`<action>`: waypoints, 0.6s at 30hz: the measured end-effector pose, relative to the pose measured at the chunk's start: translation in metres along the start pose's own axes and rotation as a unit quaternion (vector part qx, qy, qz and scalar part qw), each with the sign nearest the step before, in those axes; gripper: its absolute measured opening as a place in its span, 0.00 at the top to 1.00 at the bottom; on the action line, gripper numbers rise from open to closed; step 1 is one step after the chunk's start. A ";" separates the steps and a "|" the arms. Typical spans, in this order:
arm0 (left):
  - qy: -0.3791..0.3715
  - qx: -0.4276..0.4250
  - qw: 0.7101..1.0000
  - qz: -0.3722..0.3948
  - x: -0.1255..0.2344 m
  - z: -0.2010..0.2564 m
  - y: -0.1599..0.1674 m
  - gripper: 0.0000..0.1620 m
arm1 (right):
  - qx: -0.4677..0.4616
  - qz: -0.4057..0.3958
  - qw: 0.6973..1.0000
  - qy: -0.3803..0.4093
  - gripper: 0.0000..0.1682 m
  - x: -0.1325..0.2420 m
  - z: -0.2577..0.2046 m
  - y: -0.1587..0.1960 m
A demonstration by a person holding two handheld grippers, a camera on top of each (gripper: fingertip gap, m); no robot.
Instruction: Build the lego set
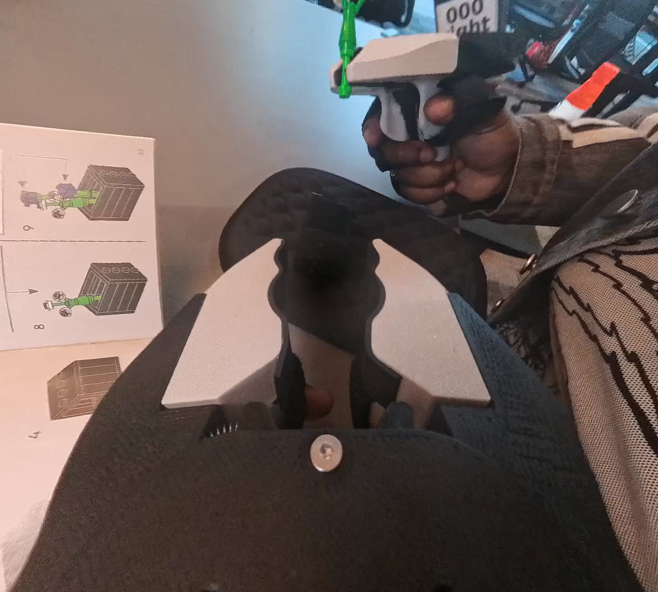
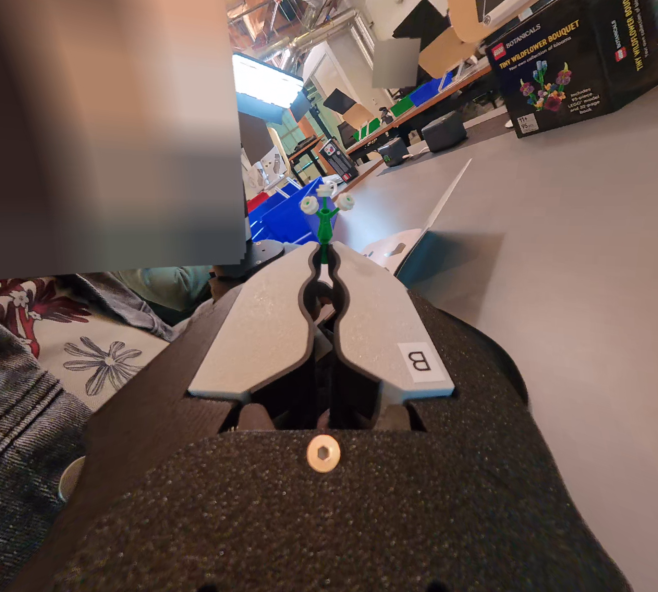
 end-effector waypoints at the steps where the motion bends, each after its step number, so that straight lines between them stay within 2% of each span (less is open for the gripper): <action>1: -0.002 -0.004 1.000 -0.012 -0.003 0.000 0.002 0.73 | 0.003 -0.002 1.000 0.002 0.98 0.001 0.000 0.002; 4: -0.015 -0.007 0.999 -0.049 -0.010 -0.001 0.008 0.75 | -0.003 -0.005 1.000 -0.001 0.98 0.002 0.003 0.006; 6: -0.021 -0.002 0.997 -0.070 -0.014 -0.003 0.011 0.81 | -0.012 0.000 1.000 -0.010 0.98 0.002 0.004 0.006; 10: -0.019 0.001 0.997 -0.071 -0.014 -0.005 0.011 0.83 | -0.018 0.015 0.999 -0.023 0.98 0.006 0.004 0.005; 13: -0.004 0.018 0.999 -0.047 -0.010 -0.006 0.007 0.83 | -0.014 0.025 0.999 -0.033 0.98 0.008 0.002 0.004; 18: 0.010 0.040 0.998 0.038 0.006 -0.011 -0.008 0.83 | -0.012 0.035 0.998 -0.042 0.98 0.010 0.001 0.002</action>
Point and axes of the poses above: each gripper's, where its closed fingertips meet, x back along the fingers, y out of its underside, z = x × y across the jaws, the point moved 2 cm from there along x, back along the fingers, and after that the axes turned 9 degrees about -z, right-handed, at the moved point
